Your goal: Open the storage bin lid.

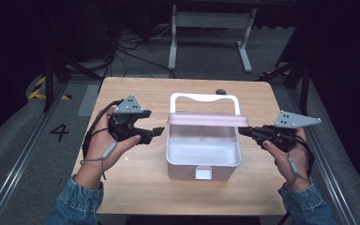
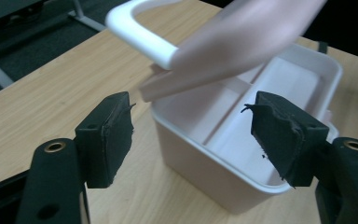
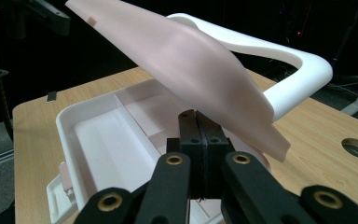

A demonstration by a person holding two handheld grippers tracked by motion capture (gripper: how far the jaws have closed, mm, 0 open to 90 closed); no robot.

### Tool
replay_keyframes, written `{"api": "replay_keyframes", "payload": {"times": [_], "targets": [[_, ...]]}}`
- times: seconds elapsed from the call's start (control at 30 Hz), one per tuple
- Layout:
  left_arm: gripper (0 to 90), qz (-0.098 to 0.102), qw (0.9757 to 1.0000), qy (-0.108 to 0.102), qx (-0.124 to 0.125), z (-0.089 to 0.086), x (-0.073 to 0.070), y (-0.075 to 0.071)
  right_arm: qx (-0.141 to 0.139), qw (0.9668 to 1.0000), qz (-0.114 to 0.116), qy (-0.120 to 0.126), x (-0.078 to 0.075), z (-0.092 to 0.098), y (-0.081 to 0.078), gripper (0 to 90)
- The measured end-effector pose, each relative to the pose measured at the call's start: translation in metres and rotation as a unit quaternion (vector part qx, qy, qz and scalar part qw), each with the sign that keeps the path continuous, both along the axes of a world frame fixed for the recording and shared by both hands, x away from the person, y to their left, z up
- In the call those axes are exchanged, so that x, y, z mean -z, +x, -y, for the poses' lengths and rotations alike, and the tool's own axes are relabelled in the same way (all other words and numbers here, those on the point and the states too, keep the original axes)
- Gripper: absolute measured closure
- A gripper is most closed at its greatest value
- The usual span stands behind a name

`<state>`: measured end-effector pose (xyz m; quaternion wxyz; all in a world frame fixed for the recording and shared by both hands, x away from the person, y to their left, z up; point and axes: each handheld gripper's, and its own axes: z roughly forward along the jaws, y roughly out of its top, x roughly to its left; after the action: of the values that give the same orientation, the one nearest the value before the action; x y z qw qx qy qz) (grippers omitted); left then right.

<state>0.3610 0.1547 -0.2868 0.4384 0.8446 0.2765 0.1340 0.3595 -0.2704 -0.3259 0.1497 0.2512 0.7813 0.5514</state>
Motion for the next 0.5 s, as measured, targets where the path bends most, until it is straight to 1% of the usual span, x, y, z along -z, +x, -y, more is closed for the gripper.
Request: {"api": "replay_keyframes", "payload": {"times": [0.03,0.07,0.1,0.13,0.2,0.23,0.3,0.37,0.43,0.5], "targets": [[29.6,0.004,1.0000,0.001,0.004,0.002,0.000,-0.001,0.001,1.0000,0.000,0.000,0.000,0.001,0.000,90.0],[29.1,0.004,1.0000,-0.004,0.004,0.005,0.001,-0.003,0.002,1.0000,0.000,0.001,0.000,0.001,0.000,90.0],[28.4,0.009,0.9999,-0.004,0.005,0.007,0.001,-0.002,0.003,1.0000,0.000,0.001,0.000,0.002,0.000,90.0],[28.0,0.009,0.9999,-0.011,0.002,0.010,0.003,-0.002,0.002,1.0000,-0.001,0.002,0.000,0.002,-0.001,90.0],[27.0,0.013,0.9998,-0.014,0.001,0.011,0.004,-0.001,0.004,1.0000,-0.001,0.003,0.000,0.003,-0.001,90.0],[27.0,0.024,0.9995,-0.018,-0.006,0.014,0.005,0.000,0.004,1.0000,-0.001,0.003,0.000,0.003,-0.001,90.0],[25.2,0.034,0.9987,-0.036,-0.010,0.019,0.010,0.003,0.003,1.0000,-0.001,0.004,0.000,0.003,-0.002,90.0],[25.2,0.035,0.9983,-0.045,-0.010,0.022,0.014,0.006,0.003,1.0000,-0.002,0.006,0.000,0.004,-0.001,90.0],[25.6,0.032,0.9983,-0.047,-0.010,0.025,0.017,0.008,0.003,1.0000,-0.003,0.006,0.000,0.005,-0.001,90.0],[28.0,0.030,0.9981,-0.054,-0.007,0.029,0.019,0.009,0.003,1.0000,-0.003,0.006,0.000,0.005,-0.001,90.0]]}}
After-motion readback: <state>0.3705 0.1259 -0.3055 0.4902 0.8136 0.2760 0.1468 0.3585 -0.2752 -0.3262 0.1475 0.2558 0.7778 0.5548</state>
